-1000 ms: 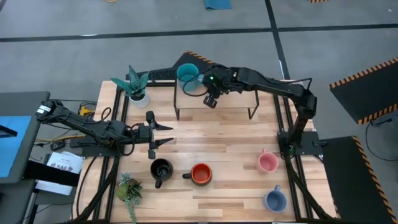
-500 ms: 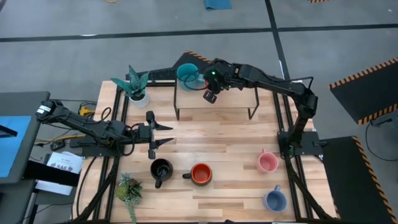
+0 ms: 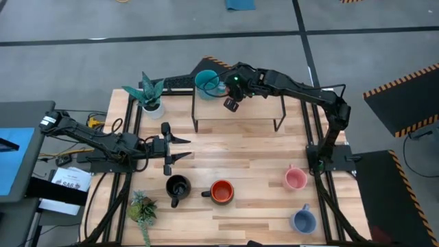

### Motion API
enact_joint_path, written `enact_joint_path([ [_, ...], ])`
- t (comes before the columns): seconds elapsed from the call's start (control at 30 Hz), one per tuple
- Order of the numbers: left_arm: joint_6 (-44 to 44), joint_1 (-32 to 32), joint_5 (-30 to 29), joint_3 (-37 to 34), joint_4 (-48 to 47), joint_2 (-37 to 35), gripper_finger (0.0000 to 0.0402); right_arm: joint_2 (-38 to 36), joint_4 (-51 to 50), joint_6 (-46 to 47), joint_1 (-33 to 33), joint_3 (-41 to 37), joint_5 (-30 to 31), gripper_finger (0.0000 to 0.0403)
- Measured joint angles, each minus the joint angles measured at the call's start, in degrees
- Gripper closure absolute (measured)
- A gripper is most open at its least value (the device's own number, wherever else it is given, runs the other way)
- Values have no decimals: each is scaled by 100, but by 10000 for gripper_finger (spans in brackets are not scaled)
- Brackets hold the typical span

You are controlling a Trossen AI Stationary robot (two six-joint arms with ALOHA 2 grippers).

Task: Place coffee mugs
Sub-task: Put the red mug on the shelf, then put the black mug on the shelf

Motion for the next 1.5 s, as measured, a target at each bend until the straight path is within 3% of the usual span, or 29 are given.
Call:
enact_joint_path([
  [0.33, 69, 0, 2, 0, -34, 0, 230, -1, -579, -147, 65, 706, -21, 296],
  [0.5, 15, 0, 4, -2, -149, 0, 230, -204, -1426, -118, 228, 759, -504, 296],
  [0.63, -115, -3, 59, -2, -142, 0, 230, -625, -1710, -8, 531, 298, -731, 296],
  [0.8, -189, -6, 66, -2, -166, 0, 230, -1557, -1377, 298, 1127, -885, -745, 296],
  [0.97, -323, -4, 66, -2, -170, 0, 230, -2763, 21, 901, 2027, -2759, -729, 296],
  [1.17, -623, -4, 85, -2, -359, 2, 230, -3777, 2991, 1265, 3218, -4985, -593, 296],
  [1.37, -1000, 0, 690, -4, -463, 2, 230, -3679, 5897, 1054, 3874, -6316, -535, 296],
  [1.5, -1230, 0, 1006, 3, -503, 4, 230, -3349, 6534, 611, 3910, -6420, -531, 296],
])
